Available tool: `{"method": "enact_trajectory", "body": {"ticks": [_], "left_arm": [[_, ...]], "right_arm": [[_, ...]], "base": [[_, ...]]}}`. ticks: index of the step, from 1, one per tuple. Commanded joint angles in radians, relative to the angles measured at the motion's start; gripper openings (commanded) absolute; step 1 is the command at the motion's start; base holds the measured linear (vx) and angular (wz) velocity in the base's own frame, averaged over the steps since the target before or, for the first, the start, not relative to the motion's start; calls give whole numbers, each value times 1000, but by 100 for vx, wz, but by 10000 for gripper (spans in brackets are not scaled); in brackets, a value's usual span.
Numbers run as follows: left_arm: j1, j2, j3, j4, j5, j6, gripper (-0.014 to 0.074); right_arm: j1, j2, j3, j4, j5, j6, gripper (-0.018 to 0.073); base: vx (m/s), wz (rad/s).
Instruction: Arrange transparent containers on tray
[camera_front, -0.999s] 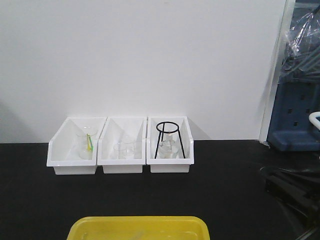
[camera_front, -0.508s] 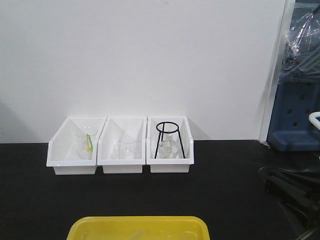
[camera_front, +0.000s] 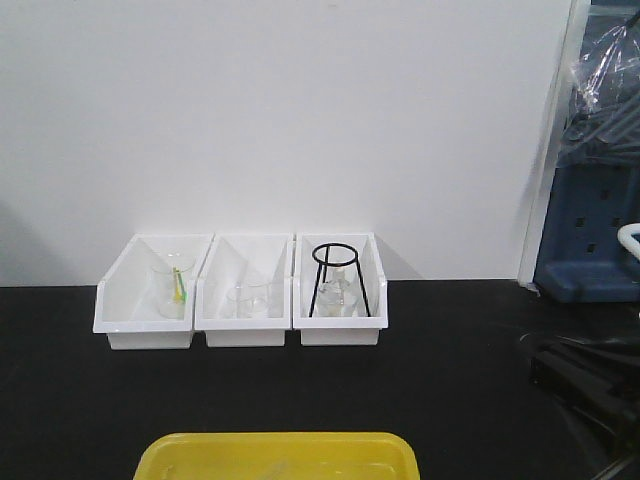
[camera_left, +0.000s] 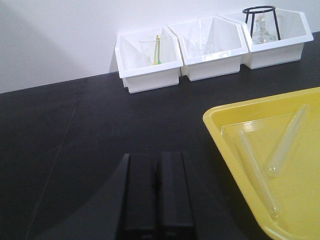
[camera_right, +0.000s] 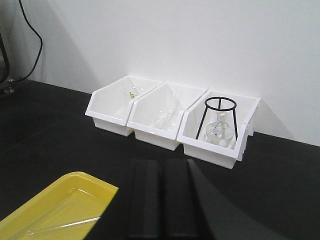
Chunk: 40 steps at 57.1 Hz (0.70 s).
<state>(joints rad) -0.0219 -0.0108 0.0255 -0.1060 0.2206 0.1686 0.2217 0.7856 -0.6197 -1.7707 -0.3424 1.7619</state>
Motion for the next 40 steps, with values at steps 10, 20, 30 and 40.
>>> {"method": "enact_trajectory", "body": {"ticks": [10,20,30,40], "left_arm": [[4,-24,39,-1,-77,-8,-6],[4,-24,39,-1,-77,-8,-6],[3,-24,39,-1,-77,-8,-6],[3,-24,39,-1,-77,-8,-6]], "right_arm": [[-3,-7,-27,-20,25,-19,-13],[-3,-7,-27,331,128,-270,-13],[-1,-7,-27,1066,220,-1000,-13],[-1,-9,-26,1599,445,-1529,-13]], "base": [[0,0],[0,0],[0,0],[0,0]]}}
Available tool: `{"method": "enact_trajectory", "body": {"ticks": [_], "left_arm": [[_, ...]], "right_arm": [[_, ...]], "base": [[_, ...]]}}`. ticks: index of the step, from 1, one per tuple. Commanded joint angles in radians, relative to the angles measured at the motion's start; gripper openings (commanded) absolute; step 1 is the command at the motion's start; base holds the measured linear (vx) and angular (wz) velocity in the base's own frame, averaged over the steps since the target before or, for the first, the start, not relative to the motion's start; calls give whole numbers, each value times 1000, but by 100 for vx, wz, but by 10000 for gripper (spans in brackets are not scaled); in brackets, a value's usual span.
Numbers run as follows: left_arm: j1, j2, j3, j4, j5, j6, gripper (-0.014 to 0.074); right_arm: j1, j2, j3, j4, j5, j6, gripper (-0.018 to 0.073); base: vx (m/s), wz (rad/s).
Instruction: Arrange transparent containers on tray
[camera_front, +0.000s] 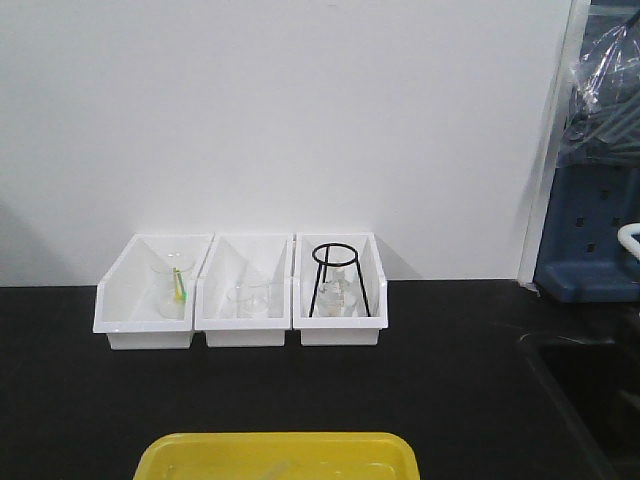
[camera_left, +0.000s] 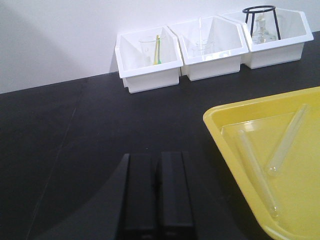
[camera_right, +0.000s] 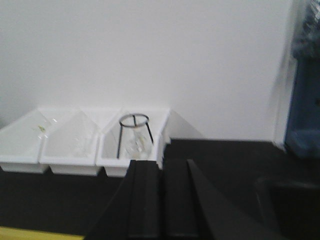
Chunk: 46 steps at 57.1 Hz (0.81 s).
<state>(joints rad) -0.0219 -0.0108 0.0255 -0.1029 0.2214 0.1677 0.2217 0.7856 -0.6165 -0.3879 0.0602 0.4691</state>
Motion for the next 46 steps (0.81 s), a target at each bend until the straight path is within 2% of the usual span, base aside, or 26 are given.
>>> {"method": "enact_trajectory", "body": {"ticks": [1,5,9,17,24,27,31,36,46], "left_arm": [[3,-24,39,-4,-78,-7,-6],[3,-24,39,-4,-78,-7,-6],[3,-24,39,-4,-78,-7,-6],[3,-24,39,-4,-78,-7,-6],[3,-24,39,-4,-78,-7,-6],[3,-24,39,-4,-78,-7,-6],[3,-24,39,-4,-78,-7,-6],[3,-24,39,-4,-78,-7,-6],[3,-24,39,-4,-78,-7,-6]], "right_arm": [[-1,-10,-26,251,65,-278,-13],[-2,-50,18,323,81,-370,-13],[-4,-134,110,367,14,-413,-13],[-66,-363,381,413,-189,-416,-12],[-144,-566,601,437,-260,-416,-11],[-162,-649,661,436,-258,-416,-11],[-171,-739,653,430,-116,-421,-11],[-170,-812,656,406,-41,-435,-11],[-170,-799,656,411,-24,-431,-11]], "base": [[0,0],[0,0],[0,0],[0,0],[0,0],[0,0],[0,0],[0,0],[0,0]]}}
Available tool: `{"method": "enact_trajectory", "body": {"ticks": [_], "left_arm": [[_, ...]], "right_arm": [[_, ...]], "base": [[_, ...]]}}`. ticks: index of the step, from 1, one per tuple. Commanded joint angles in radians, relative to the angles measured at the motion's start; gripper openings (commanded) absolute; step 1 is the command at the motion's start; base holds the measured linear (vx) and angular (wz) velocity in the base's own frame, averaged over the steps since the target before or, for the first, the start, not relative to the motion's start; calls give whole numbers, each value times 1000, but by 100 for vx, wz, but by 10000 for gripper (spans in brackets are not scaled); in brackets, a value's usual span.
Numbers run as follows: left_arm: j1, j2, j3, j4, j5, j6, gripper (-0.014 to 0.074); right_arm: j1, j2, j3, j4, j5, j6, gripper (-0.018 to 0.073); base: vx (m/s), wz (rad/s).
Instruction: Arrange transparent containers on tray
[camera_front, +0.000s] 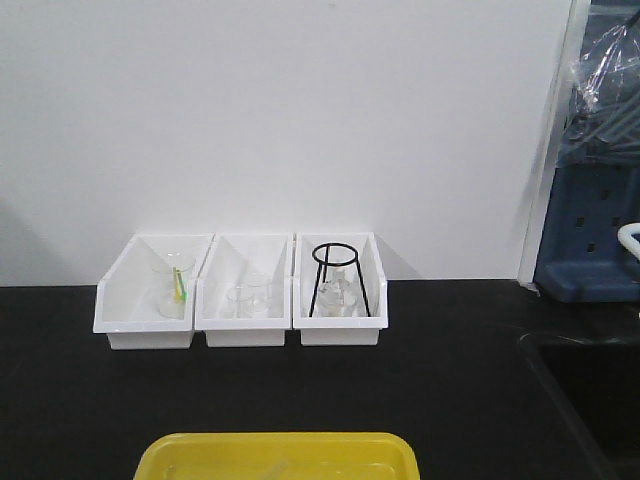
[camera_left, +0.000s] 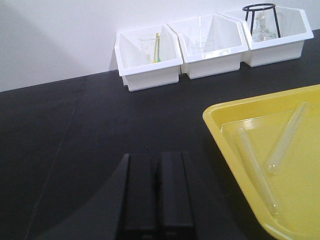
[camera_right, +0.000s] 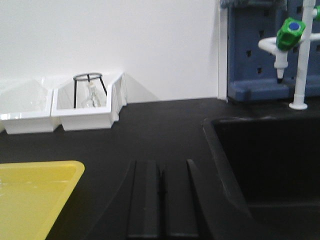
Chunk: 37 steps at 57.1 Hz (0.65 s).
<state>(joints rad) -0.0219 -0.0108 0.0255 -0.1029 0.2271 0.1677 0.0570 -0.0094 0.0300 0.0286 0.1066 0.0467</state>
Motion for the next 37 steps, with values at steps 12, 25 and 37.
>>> {"method": "enact_trajectory", "body": {"ticks": [12,25,37], "left_arm": [[3,-24,39,-4,-84,-7,-6],[3,-24,39,-4,-84,-7,-6],[3,-24,39,-4,-84,-7,-6]], "right_arm": [[-6,-2,10,-6,-71,-9,-11],[-6,-2,10,-6,-70,-9,-11],[-6,-2,10,-6,-70,-9,-11]], "base": [[0,0],[0,0],[0,0]]}}
